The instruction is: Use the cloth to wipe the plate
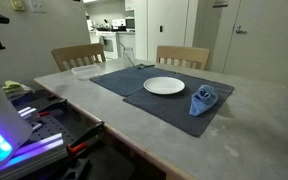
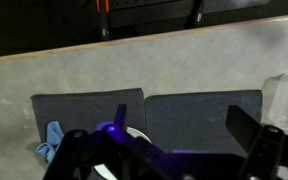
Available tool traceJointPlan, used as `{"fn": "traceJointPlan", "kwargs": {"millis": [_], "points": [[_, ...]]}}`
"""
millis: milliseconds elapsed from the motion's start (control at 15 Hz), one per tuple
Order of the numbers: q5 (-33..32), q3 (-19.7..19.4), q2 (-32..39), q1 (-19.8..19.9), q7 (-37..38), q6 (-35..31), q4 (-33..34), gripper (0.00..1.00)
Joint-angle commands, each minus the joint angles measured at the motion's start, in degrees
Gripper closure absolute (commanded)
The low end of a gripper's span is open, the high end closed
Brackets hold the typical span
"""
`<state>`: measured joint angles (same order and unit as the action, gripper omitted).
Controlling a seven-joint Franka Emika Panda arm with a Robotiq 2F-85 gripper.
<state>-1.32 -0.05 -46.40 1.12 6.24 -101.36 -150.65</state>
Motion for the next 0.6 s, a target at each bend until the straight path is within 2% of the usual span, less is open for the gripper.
{"fn": "traceJointPlan", "kwargs": {"millis": [0, 67, 533], "points": [[0.25, 0.34, 0.03, 0.45, -0.28, 0.11, 0.11, 0.00], [-1.38, 0.81, 0.59, 0.36, -1.39, 0.58, -0.15, 0.00], [-1.75, -0.95, 5.15, 0.29, -4.52, -3.04, 0.53, 0.00]]}}
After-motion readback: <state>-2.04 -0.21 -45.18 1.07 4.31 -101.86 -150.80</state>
